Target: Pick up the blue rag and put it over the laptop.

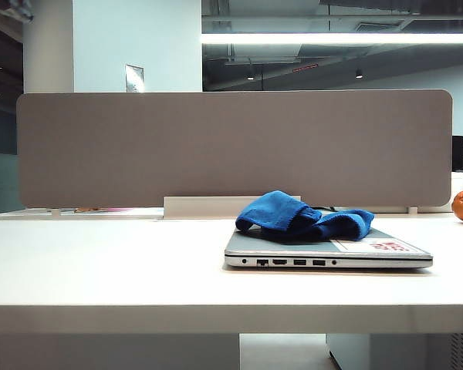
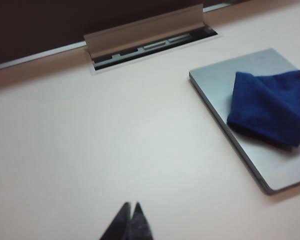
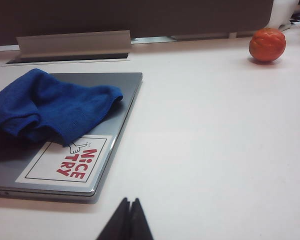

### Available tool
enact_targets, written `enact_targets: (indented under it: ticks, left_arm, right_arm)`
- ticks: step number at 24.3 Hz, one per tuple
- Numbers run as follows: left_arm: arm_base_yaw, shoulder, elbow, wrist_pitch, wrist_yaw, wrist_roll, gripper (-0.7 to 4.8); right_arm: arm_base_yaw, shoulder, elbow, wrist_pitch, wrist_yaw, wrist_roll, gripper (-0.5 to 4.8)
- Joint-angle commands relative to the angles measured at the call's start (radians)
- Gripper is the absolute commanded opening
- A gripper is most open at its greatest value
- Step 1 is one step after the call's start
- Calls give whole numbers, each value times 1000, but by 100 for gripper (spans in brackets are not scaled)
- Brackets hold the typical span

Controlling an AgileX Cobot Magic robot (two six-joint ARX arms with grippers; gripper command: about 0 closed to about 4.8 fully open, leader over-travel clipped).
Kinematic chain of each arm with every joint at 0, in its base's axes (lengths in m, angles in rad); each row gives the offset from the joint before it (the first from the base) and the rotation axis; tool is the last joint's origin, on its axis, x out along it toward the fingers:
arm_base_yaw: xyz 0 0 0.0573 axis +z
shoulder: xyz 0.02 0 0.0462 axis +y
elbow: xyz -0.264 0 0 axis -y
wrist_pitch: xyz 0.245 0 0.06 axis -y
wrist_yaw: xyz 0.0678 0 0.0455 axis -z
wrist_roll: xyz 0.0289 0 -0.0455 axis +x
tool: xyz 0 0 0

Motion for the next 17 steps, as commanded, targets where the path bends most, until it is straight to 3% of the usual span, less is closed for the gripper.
enact_targets:
  ticks: [1, 9, 17]
  left_arm:
    - [0, -53, -50, 13, -3, -34, -6]
    - [0, -275, -219, -12, -2, -124, -6]
    - [-1, -379, -224, -96, 1, -131, -6]
  right_arm:
    - [0, -2, -5, 11, -5, 1, -1]
    - [0, -2, -5, 11, -5, 1, -1]
    - [0, -2, -5, 11, -5, 1, -1]
